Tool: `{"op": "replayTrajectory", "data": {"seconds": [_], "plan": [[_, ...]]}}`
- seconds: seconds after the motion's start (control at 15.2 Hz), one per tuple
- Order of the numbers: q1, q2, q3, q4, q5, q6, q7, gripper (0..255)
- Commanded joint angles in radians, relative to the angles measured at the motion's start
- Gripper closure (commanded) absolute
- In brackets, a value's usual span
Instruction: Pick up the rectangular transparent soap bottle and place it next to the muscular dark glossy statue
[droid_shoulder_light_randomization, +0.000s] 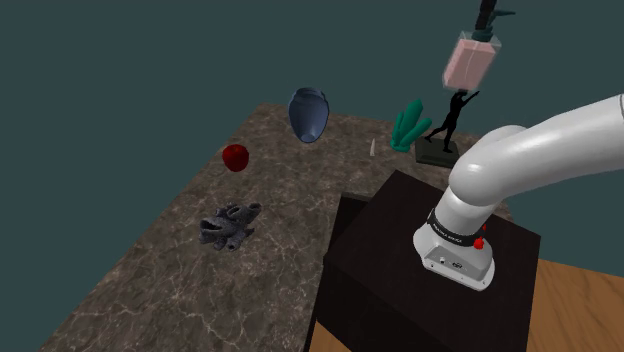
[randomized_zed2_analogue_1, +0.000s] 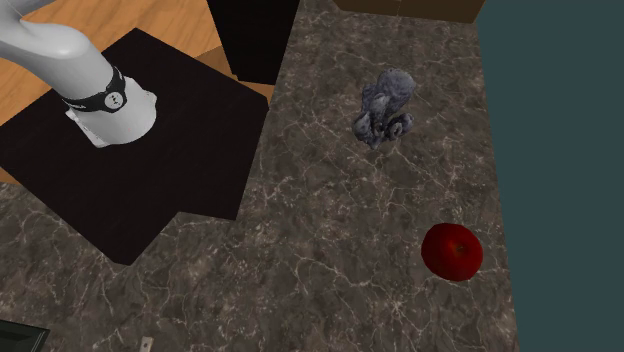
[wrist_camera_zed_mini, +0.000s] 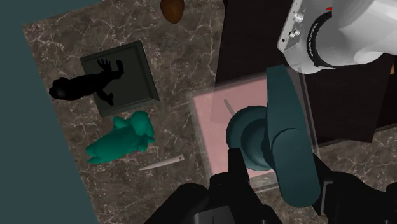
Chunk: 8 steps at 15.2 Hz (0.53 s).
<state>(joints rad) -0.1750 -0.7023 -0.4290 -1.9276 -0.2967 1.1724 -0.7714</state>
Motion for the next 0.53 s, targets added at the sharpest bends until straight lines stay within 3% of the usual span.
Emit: {"op": "replayTrajectory", "data": {"seconds": [0.0,0.46], "plan": [[-0.01,-0.019,-0.035,0.0,-0.036,-0.008,-0.049,255],[-0.032,-0.051,-0.162,0.052,-0.156,-0.036,-0.221,255]]}}
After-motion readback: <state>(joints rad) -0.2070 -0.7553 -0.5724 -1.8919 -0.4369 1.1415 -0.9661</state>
